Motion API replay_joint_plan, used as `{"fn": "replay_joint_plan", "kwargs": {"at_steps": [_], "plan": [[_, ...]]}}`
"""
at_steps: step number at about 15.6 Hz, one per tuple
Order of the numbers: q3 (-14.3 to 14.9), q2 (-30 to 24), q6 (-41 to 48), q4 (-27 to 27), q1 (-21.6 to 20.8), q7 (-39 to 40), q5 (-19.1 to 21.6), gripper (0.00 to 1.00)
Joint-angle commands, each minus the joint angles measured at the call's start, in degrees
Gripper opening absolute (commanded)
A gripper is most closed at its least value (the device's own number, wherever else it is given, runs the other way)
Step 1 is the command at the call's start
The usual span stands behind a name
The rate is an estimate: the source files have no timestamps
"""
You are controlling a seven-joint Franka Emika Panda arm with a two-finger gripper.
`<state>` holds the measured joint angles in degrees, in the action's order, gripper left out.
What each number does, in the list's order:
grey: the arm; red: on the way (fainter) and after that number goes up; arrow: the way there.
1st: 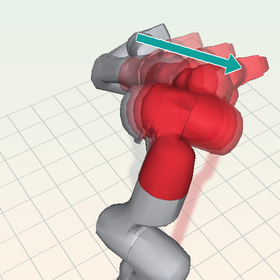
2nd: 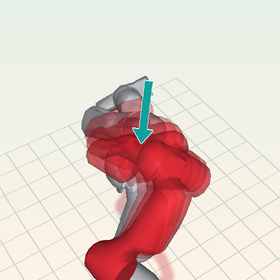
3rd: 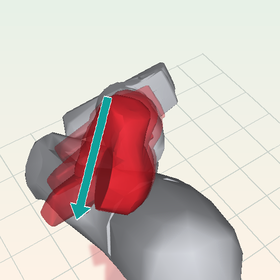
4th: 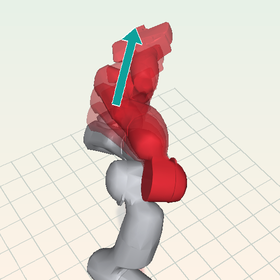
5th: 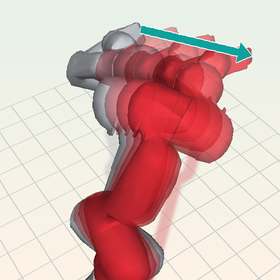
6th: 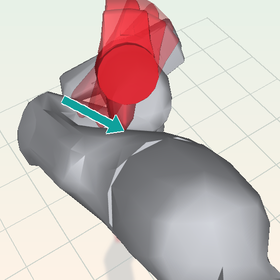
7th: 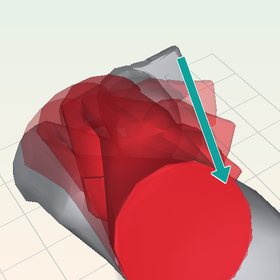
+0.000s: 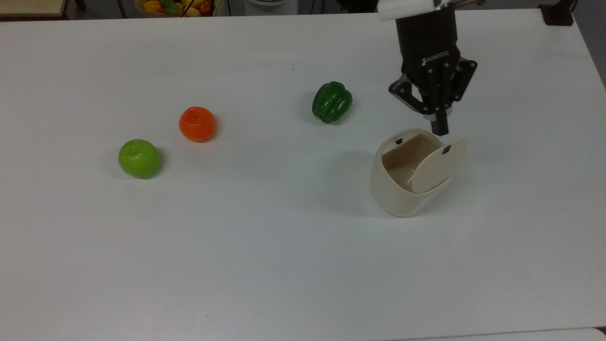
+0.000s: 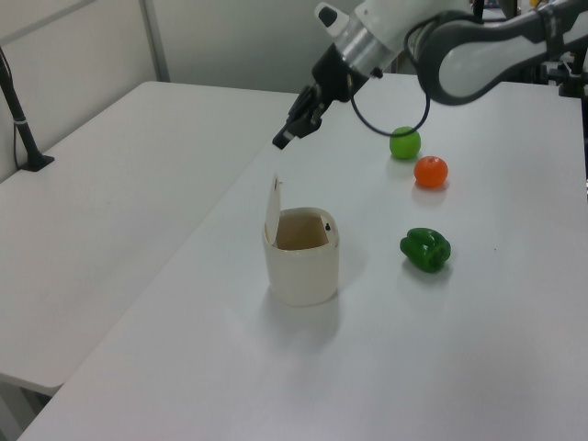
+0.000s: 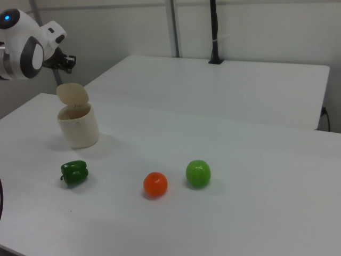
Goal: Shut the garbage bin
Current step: 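Lower the gripper and push the flip lid down onto the bin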
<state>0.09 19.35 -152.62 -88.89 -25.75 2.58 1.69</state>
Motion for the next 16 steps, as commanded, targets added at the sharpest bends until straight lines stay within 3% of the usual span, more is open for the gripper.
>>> {"fn": "replay_joint_plan", "kwargs": {"at_steps": [1,8,16], "plan": [[0.4,2.7,-5.9,0.2,-1.8,1.5,0.9,0.0],[0.4,5.2,-8.8,1.3,-2.5,1.5,0.6,0.0],[0.4,5.0,-2.0,1.3,-2.1,6.5,0.2,0.0]]}}
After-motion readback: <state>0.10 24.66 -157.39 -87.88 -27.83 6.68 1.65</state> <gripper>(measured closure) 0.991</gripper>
